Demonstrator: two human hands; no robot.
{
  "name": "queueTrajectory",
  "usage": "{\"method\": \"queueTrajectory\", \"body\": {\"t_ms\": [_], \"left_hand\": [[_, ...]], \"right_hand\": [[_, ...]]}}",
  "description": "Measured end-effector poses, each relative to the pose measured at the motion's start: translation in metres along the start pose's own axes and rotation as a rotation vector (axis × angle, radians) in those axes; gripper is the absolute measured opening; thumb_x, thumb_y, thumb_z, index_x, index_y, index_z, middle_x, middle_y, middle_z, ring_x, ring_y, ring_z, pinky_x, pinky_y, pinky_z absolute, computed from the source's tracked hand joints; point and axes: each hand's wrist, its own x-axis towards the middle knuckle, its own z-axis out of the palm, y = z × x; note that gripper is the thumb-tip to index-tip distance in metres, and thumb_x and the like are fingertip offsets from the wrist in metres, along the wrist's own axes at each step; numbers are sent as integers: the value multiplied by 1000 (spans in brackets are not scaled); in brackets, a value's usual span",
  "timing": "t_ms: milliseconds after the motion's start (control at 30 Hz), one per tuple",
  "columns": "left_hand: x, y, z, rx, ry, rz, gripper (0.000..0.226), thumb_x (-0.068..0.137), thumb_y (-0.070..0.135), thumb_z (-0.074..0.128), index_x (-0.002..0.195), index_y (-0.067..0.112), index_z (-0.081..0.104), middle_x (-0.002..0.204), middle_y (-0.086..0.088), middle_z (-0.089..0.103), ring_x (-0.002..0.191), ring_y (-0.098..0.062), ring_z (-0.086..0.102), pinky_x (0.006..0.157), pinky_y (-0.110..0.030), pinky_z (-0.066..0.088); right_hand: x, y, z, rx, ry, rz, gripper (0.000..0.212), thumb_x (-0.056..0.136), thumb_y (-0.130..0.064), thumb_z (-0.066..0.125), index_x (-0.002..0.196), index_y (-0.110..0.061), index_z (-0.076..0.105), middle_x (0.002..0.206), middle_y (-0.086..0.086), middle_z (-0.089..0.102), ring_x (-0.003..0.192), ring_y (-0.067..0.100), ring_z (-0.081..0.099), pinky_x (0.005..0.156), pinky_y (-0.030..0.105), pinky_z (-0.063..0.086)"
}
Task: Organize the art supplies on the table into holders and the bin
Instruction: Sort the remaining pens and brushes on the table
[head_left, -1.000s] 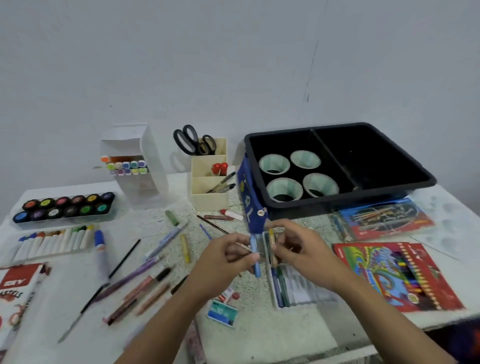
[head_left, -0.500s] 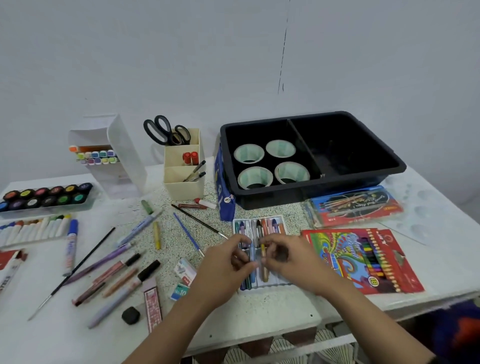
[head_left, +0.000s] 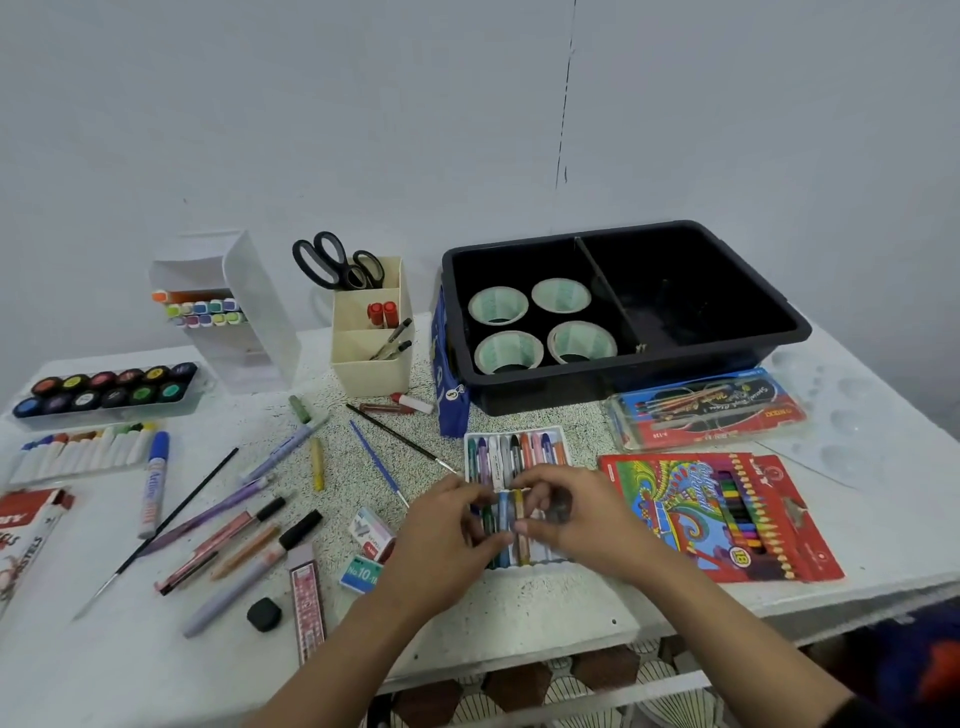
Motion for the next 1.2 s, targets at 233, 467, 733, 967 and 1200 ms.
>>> {"method": "queueTrajectory", "body": {"t_ms": [233,467,733,967,1200], "left_hand": [[5,8,3,18,40,-73,20,89,44,70,88,24,70,92,7,54,73,-4,55,61,-11,35],[6,8,1,31,29,-90,19,85,37,76,75,22,69,90,4,51,69,-5,54,59,-12,36],[4,10,1,53,26,-76,18,85,34,75,79,17,73,87,2,53,73,-5,53,63,-20,41],[3,11,1,34,37,-88,18,89,31,70,78,17,69,87,1,55,71,-9,56,62,-19,44],[5,8,-1,15,29,-107,21,91,29,69,77,14,67,78,1,57,65,-10,55,55,-16,38]], "right_hand": [[-1,3,-1,60,14,12,37,74,-24,88,105,-34,70,85,-5,71,74,9,62,73,37,56],[-2,1,1,45,6,-20,39,74,-19,88,108,-29,72,86,-3,72,74,10,62,69,30,55],[-3,5,10,-57,59,-92,40,71,-23,90,106,-28,70,83,-6,66,78,15,60,72,38,54],[-10,4,13,-230,121,-228,24,76,-32,86,97,-24,77,86,-14,61,81,1,54,70,24,47],[-14,7,16,-416,149,-361,15,85,-35,76,85,-20,79,83,-13,59,82,4,48,75,24,42]]}}
